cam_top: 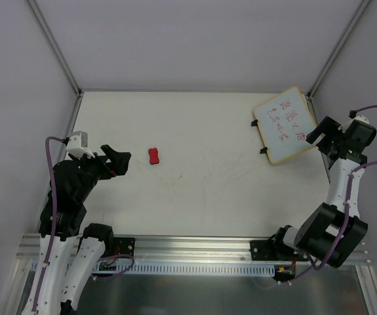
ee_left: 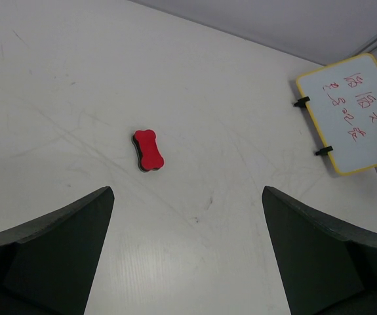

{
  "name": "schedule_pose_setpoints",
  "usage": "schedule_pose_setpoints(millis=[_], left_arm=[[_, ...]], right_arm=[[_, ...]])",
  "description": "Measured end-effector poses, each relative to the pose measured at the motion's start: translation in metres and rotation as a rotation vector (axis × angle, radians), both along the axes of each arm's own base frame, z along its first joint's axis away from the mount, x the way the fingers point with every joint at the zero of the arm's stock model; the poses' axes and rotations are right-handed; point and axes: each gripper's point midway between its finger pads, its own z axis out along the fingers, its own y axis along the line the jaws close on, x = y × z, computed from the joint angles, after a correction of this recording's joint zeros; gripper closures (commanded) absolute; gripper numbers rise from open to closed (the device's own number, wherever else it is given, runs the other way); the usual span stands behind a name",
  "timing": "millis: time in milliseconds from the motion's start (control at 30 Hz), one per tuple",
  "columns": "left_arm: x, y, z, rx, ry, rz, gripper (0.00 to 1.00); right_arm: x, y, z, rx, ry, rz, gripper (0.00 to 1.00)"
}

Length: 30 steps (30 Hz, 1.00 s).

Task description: Erase the whiteboard

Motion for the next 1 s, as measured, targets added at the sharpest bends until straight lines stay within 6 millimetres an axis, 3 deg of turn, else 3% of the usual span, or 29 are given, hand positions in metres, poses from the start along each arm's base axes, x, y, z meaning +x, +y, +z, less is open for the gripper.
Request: schedule_pose_setpoints(millis=[267,333,500,767,933,1000], left_arm=[[0.0,-0.002,-0.004,-0.002,0.009,-0.014,0.01],[0.0,-0.003,-0.008,-0.001,0.019,-0.014,0.01],[0.002,-0.003,-0.012,0.002,0.036,-0.015,0.01],[0.008,-0.004,-0.021,0.009,0.075,-0.015,0.01],[0.011,-0.005,-0.027,0.012,0.103,-0.02,0.01],[0.012,-0.005,-0.029,0.013,0.112,-0.02,0.01]], right_arm=[[0.025,-0.022,-0.033,0.086,-0.02,0.066,0.25],[0.028,-0.023,-0.043,0.112,-0.015,0.096,0.26],[0.034,-0.02,-0.057,0.16,-0.031,0.183,0.4],[0.048,-0.006,-0.06,0.217,-0.091,0.309,0.56],[0.052,-0.004,-0.053,0.209,-0.127,0.339,0.57],[0.053,-0.004,-0.052,0.205,-0.134,0.343,0.64]])
